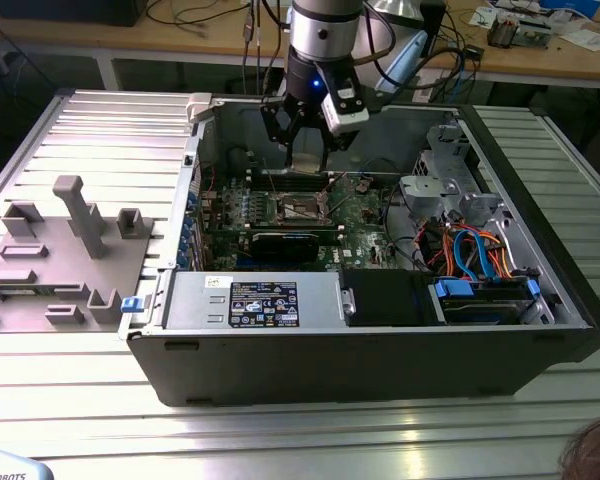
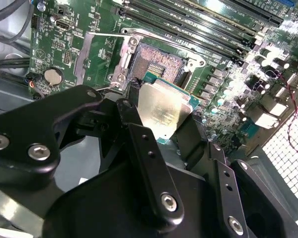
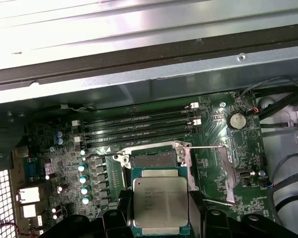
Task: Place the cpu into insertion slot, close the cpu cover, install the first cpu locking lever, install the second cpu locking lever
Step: 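Place the cpu into insertion slot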
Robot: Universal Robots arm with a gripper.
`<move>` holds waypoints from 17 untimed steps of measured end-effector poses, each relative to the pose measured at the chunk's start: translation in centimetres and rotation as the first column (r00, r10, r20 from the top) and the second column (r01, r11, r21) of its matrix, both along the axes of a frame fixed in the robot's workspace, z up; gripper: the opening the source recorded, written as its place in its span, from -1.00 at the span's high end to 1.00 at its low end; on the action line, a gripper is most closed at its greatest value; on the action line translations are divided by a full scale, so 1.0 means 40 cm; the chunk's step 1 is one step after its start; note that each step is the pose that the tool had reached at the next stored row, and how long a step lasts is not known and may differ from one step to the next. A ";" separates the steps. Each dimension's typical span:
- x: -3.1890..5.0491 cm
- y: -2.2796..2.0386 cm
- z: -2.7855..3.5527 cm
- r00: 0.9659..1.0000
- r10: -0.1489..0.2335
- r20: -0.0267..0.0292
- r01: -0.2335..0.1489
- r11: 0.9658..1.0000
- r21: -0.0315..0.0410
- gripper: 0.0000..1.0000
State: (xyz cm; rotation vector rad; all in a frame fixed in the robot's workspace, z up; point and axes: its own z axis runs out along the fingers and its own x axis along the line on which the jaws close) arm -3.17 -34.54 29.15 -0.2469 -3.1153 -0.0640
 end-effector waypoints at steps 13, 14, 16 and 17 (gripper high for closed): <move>0.000 0.000 -0.002 0.996 -0.091 0.000 0.091 0.996 -0.001 -0.08; 0.000 0.000 -0.002 0.995 -0.101 0.000 0.101 0.995 -0.001 -0.08; 0.000 0.000 -0.003 0.994 -0.114 0.000 0.114 0.994 -0.001 -0.08; 0.000 0.000 -0.003 0.993 -0.118 0.000 0.118 0.993 -0.001 -0.08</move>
